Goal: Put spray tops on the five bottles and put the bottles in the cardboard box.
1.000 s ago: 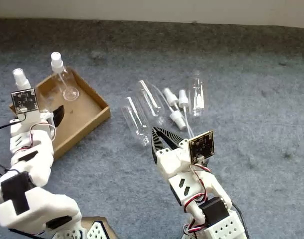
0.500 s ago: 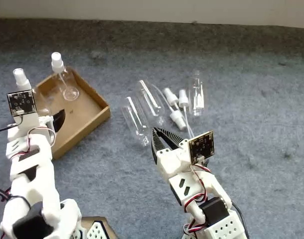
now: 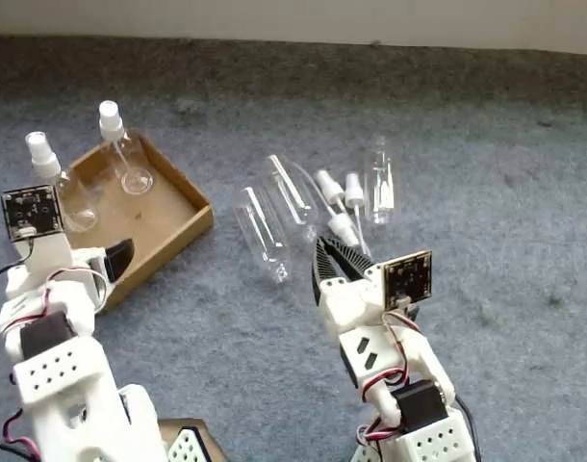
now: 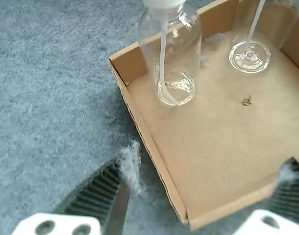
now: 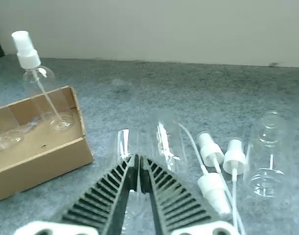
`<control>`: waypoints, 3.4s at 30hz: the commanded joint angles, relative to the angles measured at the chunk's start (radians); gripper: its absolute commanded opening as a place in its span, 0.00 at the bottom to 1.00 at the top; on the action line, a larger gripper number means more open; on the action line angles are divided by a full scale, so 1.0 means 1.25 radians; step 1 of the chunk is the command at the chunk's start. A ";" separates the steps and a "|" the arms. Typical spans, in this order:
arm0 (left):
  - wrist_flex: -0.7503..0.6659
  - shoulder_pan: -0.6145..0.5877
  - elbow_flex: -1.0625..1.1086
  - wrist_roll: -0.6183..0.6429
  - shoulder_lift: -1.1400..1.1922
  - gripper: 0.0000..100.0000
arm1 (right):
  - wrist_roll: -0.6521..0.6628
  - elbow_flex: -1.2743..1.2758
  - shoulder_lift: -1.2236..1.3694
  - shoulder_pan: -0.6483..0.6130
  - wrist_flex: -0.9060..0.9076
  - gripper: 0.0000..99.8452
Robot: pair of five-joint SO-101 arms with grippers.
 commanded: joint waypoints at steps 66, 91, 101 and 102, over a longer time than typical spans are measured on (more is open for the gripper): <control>0.339 0.650 -0.848 0.524 0.855 0.35 | 0.009 0.094 -0.008 0.029 0.031 0.01; 0.335 0.605 -0.947 0.583 1.007 0.36 | 0.009 0.094 -0.008 0.029 0.030 0.01; 0.331 0.605 -0.945 0.581 1.008 0.26 | 0.009 0.094 -0.008 0.029 0.030 0.01; 0.331 0.605 -0.945 0.583 1.010 0.26 | 0.009 0.094 -0.008 0.029 0.030 0.01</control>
